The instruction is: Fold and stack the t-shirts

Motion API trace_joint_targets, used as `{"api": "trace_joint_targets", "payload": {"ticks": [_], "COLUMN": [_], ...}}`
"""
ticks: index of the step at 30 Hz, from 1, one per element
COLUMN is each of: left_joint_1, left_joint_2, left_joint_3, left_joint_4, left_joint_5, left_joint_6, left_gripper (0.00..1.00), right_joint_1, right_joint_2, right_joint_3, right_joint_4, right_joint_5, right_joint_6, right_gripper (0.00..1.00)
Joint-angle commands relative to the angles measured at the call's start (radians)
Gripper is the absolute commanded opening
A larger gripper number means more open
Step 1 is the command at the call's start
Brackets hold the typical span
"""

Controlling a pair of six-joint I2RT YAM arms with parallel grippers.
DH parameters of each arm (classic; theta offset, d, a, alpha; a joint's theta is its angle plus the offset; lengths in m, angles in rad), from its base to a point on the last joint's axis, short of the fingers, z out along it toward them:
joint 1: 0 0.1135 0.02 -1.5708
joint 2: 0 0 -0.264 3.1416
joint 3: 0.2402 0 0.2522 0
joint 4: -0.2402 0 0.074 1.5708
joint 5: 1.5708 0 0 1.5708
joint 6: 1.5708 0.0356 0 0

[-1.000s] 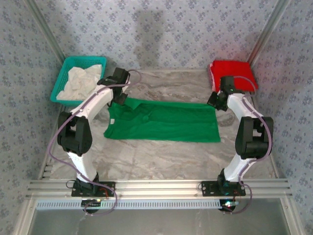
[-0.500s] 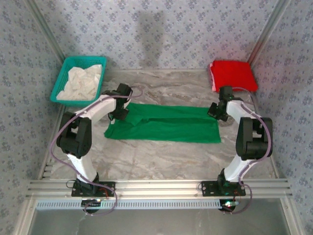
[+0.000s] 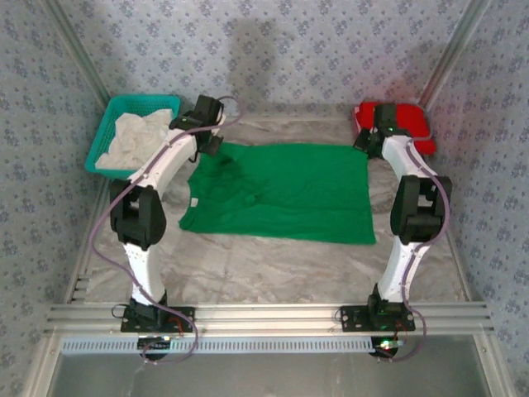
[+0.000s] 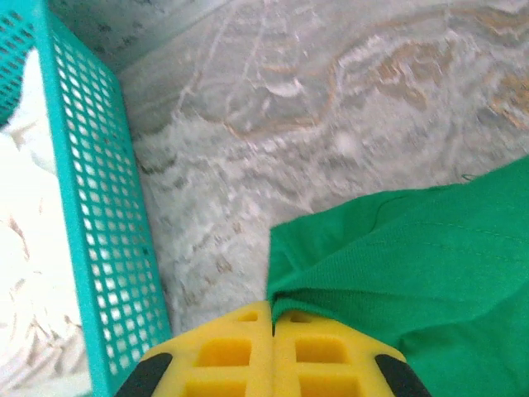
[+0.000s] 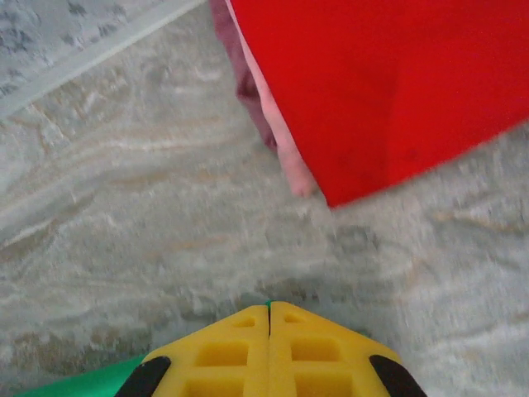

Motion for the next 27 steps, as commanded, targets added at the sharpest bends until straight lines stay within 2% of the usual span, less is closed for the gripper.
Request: {"api": "trace_joint_targets", "payload": {"ticks": [1,6,12,27], "left_joint_1": [0.006,0.006,0.008,-0.006], "left_joint_2": [0.047,0.036,0.023,-0.101], "left_joint_3": [0.072,-0.016,-0.109,-0.333], "left_joint_4": [-0.037,0.006,0.039,0.044], "left_joint_5": [-0.031,-0.026,-0.043,-0.016], "left_joint_6": [0.046,0.034,0.025,-0.066], "left_gripper": [0.00,0.00,0.00,0.00], "right_joint_1": [-0.002,-0.001,0.003,0.019], "right_joint_2": [0.043,0.050,0.042,-0.191], "right_joint_3": [0.043,-0.024,-0.070,-0.382], "right_joint_4": [0.003,0.082,0.074,0.065], "right_joint_5": [0.028,0.033,0.052,0.092], "right_joint_6": [-0.039,-0.061,-0.065,0.032], "right_gripper": [0.00,0.00,0.00,0.00]}}
